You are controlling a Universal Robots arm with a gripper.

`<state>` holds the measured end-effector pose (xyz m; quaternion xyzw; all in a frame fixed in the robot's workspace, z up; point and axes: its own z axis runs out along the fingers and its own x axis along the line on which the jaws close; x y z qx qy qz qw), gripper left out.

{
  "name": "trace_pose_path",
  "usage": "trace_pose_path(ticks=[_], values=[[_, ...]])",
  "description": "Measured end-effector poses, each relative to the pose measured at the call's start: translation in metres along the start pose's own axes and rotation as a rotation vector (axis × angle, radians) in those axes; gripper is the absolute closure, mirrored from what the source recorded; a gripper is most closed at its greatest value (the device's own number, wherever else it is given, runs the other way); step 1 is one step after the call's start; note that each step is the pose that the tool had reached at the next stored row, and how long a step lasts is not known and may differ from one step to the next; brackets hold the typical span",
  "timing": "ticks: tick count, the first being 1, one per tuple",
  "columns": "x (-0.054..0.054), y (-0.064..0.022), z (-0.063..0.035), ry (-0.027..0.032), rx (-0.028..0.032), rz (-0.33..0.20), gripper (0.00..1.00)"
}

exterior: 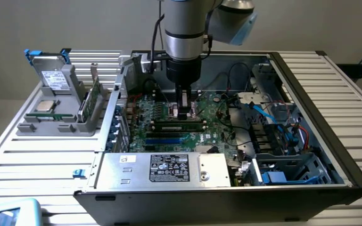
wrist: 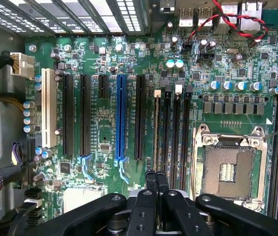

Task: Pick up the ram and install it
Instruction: 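Press down the ram until it locks into place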

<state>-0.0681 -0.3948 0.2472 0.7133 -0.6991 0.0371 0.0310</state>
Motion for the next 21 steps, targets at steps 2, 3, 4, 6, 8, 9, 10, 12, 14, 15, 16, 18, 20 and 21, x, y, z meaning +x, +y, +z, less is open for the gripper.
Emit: trace_pose_path(ticks=[2,3,4,6,8,9,10,12,14,15,16,18,20,21], values=[[0.0000,0.0000,0.0000,0.0000,0.0000,0.000,0.89],[0.0000,0.0000,0.0000,0.0000,0.0000,0.000,0.89],[0.0000,0.0000,0.0000,0.0000,0.0000,0.000,0.89],[0.0000,0.0000,0.0000,0.0000,0.0000,0.000,0.89],[0.0000,0.0000,0.0000,0.0000,-0.0002,0.002,0.89],[0.0000,0.0000,0.0000,0.0001,-0.0010,0.009,0.89],[0.0000,0.0000,0.0000,0.0003,-0.0024,0.024,0.89],[0.0000,0.0000,0.0000,0.0006,-0.0054,0.055,0.89],[0.0000,0.0000,0.0000,0.0008,-0.0084,0.086,0.89],[0.0000,0.0000,0.0000,0.0009,-0.0098,0.101,0.89],[0.0000,0.0000,0.0001,0.0009,-0.0113,0.117,0.89],[0.0000,0.0000,0.0001,0.0012,-0.0144,0.149,0.89],[0.0000,0.0000,0.0001,0.0015,-0.0175,0.180,0.89],[0.0000,0.0000,0.0001,0.0015,-0.0189,0.195,0.89]])
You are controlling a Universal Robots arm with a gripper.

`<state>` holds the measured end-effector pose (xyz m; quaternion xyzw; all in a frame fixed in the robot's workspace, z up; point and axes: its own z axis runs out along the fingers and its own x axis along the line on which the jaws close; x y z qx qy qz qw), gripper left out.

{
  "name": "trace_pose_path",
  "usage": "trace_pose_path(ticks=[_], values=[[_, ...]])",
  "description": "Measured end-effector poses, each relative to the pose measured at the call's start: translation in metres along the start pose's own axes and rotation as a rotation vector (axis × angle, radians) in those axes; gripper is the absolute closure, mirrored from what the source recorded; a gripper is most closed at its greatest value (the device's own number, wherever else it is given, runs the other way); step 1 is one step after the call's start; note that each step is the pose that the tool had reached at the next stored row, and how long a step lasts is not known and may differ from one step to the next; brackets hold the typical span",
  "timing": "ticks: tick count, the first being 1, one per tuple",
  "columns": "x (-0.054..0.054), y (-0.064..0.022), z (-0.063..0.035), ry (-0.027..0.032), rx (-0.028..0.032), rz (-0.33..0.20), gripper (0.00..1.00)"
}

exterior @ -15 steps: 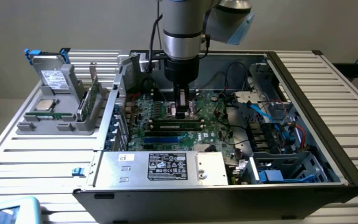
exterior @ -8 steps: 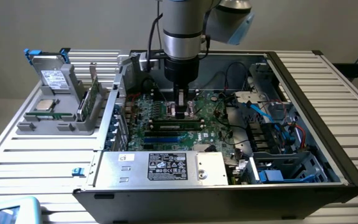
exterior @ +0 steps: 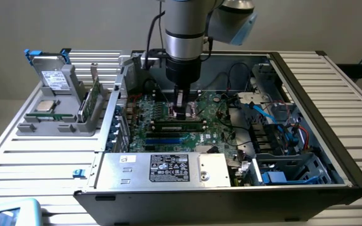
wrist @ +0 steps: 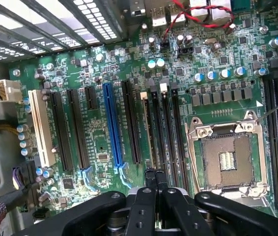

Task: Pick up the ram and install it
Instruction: 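Press down the ram until it locks into place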

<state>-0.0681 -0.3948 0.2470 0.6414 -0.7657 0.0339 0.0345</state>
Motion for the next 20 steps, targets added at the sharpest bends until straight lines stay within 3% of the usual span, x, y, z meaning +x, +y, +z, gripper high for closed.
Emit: trace_pose_path(ticks=[20], values=[[-0.0001,0.0000,0.0001,0.0023,-0.0299,0.310,0.89]])
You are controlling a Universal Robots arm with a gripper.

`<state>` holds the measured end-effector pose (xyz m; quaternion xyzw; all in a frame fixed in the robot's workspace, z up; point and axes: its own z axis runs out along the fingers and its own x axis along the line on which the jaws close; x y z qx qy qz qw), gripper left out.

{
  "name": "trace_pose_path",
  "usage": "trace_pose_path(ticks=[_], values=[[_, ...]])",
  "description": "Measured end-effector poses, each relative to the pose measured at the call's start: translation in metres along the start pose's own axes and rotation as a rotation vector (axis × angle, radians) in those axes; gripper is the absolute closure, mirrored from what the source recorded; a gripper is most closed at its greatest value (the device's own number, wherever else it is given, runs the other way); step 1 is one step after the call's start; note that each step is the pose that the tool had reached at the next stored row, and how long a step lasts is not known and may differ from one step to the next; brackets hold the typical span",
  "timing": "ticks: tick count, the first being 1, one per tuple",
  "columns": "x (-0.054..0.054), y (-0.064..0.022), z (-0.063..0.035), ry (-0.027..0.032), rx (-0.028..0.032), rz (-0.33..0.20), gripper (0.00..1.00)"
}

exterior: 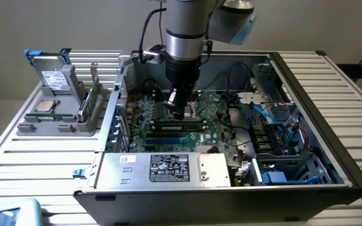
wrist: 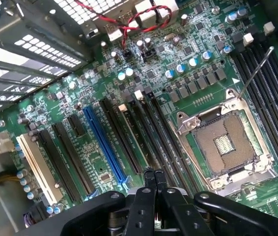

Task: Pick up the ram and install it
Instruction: 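Press down the ram until it locks into place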

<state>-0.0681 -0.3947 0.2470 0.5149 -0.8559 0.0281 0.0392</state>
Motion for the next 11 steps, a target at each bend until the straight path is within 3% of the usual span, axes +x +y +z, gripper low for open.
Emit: trace_pose_path(ticks=[11], values=[[0.0001,0.0000,0.0000,0.0014,-0.0157,0.163,0.89]])
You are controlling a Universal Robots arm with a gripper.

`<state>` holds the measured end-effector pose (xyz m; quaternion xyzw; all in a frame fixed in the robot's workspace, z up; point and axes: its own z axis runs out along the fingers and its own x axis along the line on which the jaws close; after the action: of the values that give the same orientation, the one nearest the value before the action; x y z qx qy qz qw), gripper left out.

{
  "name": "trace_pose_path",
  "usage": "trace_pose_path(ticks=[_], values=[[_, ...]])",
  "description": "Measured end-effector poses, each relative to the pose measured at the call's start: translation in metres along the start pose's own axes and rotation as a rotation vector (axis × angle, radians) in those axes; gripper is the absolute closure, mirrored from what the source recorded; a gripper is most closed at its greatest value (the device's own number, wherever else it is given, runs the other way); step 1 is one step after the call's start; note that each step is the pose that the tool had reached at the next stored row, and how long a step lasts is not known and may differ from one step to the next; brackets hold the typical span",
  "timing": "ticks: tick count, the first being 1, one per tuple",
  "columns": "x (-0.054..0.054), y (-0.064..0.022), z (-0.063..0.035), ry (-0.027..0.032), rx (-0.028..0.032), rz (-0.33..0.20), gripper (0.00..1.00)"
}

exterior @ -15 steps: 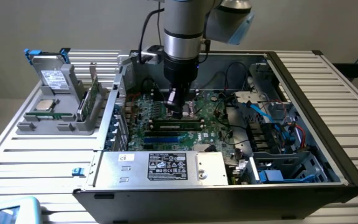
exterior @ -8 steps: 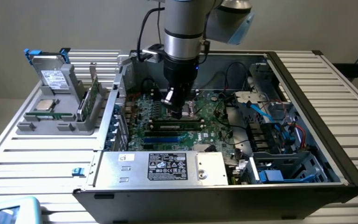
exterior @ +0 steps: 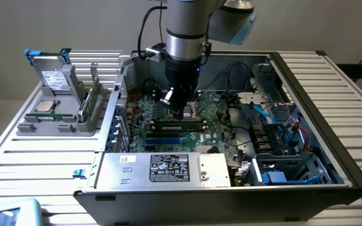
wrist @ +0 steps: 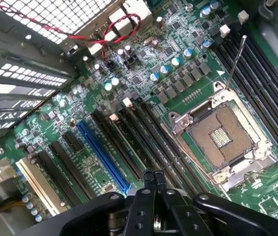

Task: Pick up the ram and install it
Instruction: 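Press down the ram until it locks into place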

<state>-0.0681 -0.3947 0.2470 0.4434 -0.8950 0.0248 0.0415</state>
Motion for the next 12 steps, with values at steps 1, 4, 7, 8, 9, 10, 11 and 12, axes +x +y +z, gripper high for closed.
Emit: trace_pose_path(ticks=[1,4,7,8,9,10,11,12], values=[[0.0000,0.0000,0.0000,0.0001,-0.0014,0.014,0.89],[0.0000,0.0000,0.0000,0.0005,-0.0056,0.058,0.89],[0.0000,0.0000,0.0000,0.0008,-0.0096,0.099,0.89],[0.0000,0.0000,0.0000,0.0009,-0.0110,0.114,0.89],[0.0000,0.0000,0.0000,0.0009,-0.0123,0.128,0.89],[0.0000,0.0000,0.0000,0.0011,-0.0136,0.141,0.89],[0.0000,0.0000,0.0000,0.0012,-0.0149,0.155,0.89],[0.0000,0.0000,0.0000,0.0012,-0.0162,0.168,0.89]])
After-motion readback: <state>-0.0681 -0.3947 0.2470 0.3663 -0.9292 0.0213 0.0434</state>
